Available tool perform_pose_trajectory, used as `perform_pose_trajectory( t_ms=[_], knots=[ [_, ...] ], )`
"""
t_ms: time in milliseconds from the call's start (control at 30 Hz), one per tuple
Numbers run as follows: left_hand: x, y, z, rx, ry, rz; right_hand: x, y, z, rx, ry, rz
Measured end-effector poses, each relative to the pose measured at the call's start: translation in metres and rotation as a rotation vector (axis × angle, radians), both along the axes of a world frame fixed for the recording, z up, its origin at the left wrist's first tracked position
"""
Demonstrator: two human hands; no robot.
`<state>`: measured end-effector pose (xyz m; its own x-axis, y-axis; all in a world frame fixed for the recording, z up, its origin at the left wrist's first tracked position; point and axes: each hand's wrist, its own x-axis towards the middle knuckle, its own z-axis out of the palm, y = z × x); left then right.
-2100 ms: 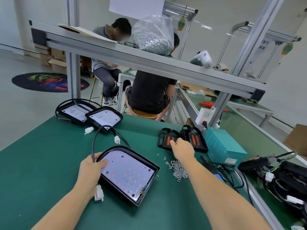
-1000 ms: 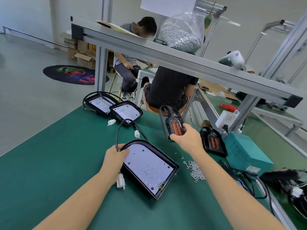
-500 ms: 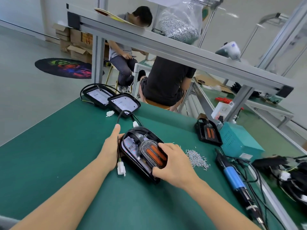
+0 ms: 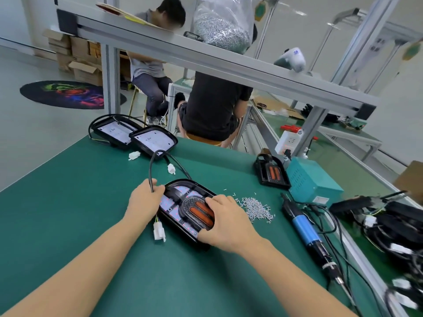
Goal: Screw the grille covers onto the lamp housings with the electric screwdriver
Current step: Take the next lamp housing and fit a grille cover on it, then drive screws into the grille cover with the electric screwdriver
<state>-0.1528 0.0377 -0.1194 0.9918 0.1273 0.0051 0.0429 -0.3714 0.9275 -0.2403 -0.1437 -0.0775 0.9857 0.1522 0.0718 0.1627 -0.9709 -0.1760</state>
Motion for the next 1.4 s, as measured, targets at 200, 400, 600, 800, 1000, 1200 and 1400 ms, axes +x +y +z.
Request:
perform_pose_trajectory(
  t_ms=[200,400,600,800,1000,1200,1400],
  knots=[
    [-0.011,0.002,-0.002,0.543,-0.011,0.076,-0.005,-0.003,-0.003,-0.057,-0.021,0.006],
    [-0.009,0.007,0.011,0.502,-0.03,0.086,-0.024,-0.032,-0.004,0.311,-0.199,0.005],
    [-0.009,-0.012,0.04,0.495,-0.337,-0.01,-0.041,-0.125,-0.011,0.247,-0.245,-0.502],
    [-0.015,-0.082,0.069,0.395,-0.453,-0.365,-0.053,-0.175,-0.027,-0.001,-0.041,-0.826],
    [-0.02,-0.161,0.071,0.709,-0.332,-0.803,-0.044,-0.185,-0.025,0.067,0.105,-0.839],
    [-0.013,-0.199,0.069,0.913,-0.114,-0.933,-0.032,-0.178,-0.027,0.21,0.127,-0.838],
    [-0.013,-0.208,0.055,1.056,-0.093,-0.915,-0.032,-0.174,-0.043,0.196,-0.048,-0.861]
  ],
)
